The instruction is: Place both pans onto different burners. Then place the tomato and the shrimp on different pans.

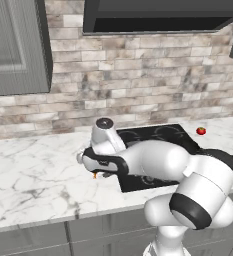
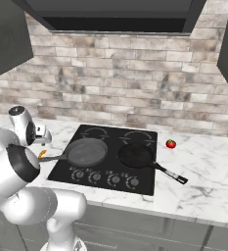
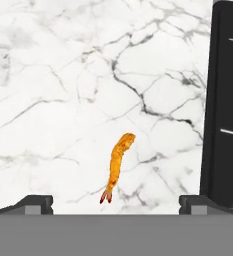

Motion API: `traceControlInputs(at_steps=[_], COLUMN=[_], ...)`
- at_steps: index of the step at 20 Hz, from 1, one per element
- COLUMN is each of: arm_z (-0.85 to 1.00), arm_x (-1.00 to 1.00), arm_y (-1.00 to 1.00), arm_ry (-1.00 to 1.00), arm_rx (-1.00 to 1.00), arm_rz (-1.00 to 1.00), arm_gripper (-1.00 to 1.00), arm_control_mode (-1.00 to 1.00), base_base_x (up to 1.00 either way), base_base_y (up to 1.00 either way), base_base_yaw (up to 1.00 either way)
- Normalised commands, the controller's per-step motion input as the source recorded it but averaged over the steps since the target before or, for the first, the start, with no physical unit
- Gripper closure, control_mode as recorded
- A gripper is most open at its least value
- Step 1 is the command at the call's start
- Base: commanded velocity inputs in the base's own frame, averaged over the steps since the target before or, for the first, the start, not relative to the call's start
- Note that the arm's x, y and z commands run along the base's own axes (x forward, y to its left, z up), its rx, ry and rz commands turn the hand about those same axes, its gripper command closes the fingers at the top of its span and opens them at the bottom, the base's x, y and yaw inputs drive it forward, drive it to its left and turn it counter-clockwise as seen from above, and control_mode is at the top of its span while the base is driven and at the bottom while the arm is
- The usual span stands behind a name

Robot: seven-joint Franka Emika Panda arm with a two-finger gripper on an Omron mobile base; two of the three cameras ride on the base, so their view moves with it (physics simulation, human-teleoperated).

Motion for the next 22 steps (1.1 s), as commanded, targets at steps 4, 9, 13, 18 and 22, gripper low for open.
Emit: traceControlInputs(at_steps=[4, 9, 13, 18, 22], arm_z=[-0.15, -0.12, -0.08, -0.16, -0.13], arm_x=[0.00, 0.01, 0.05, 0.01, 0.01], arm_y=[0.00, 0.00, 0.00, 0.00, 0.00], arm_ry=[-0.01, -0.01, -0.04, -0.02, -0.02], arm_rx=[0.00, 0.00, 0.00, 0.01, 0.00], arm_rz=[0.00, -0.01, 0.00, -0.01, -0.01], arm_gripper=[-1.00, -1.00, -1.00, -1.00, -1.00], arm_control_mode=[-1.00, -1.00, -1.00, -1.00, -1.00], base_base_x=[0.00, 0.00, 0.00, 0.00, 0.00], base_base_y=[0.00, 0.00, 0.00, 0.00, 0.00], base_base_yaw=[0.00, 0.00, 0.00, 0.00, 0.00])
